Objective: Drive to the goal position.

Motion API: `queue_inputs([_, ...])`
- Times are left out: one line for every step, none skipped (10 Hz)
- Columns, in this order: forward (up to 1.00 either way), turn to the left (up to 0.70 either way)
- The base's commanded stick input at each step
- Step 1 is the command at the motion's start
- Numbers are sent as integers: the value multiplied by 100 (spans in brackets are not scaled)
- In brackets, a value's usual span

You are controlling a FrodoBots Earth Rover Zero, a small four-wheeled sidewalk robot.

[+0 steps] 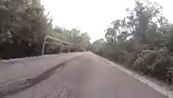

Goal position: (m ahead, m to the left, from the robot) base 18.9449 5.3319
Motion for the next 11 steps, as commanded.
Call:
queue_inputs([70,0])
queue_inputs([70,0])
queue_inputs([70,0])
queue_inputs([70,0])
queue_inputs([70,0])
queue_inputs([70,0])
queue_inputs([70,0])
queue_inputs([70,0])
queue_inputs([70,0])
queue_inputs([70,0])
queue_inputs([70,0])
